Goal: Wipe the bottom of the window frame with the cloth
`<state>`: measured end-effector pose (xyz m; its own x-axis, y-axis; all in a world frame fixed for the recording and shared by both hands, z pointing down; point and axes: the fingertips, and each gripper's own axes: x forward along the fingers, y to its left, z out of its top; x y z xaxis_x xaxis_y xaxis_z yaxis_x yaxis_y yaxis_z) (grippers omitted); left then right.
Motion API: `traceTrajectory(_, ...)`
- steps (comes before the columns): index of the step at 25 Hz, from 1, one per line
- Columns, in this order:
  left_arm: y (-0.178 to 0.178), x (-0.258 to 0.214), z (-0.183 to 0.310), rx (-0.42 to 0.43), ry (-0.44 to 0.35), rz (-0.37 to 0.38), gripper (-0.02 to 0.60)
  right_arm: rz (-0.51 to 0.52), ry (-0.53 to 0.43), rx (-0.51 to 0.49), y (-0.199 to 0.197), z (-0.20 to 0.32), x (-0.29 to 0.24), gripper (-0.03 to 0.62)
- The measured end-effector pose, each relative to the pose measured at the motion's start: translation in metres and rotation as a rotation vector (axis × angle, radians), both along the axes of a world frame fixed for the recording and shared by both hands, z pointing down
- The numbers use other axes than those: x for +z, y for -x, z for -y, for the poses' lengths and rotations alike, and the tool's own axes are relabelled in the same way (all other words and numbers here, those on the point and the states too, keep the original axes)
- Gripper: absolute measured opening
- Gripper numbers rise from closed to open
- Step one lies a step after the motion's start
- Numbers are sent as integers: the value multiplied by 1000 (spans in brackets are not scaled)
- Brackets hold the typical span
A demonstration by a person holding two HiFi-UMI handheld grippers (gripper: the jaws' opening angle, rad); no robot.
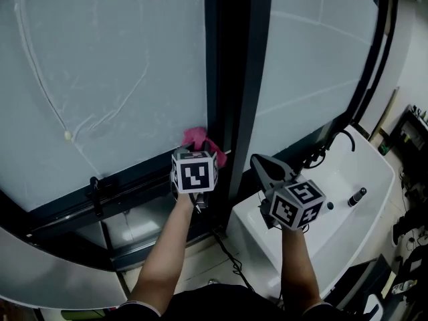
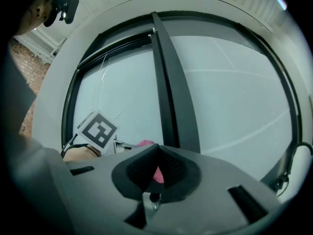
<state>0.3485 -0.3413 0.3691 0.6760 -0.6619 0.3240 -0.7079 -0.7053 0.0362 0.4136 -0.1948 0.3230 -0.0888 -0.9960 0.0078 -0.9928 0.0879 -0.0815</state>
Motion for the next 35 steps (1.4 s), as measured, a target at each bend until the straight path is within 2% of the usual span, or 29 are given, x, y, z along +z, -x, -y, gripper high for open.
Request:
traceTrajectory(9, 114, -63, -18, -65, -119, -55, 81, -22, -51, -174, 103, 32, -19, 1)
traceTrajectory(14, 190, -86, -20, -153, -184, -19, 81, -24, -78, -252, 165, 45, -31, 0)
traceTrajectory(21, 288, -102, -14, -266, -219, -23, 81, -32, -92, -357, 250, 57, -40, 1)
traceTrajectory(27, 358, -104, -7, -367, -235, -13, 81, -41, -81, -411, 299, 63, -40, 0)
traceTrajectory(31, 395, -97, -1, -414, -223, 0, 81, -43, -72, -438, 324, 68, -37, 0)
traceTrajectory(35, 411, -76, 7, -414, -179, 17, 81, -46, -63, -451, 338, 71, -32, 0)
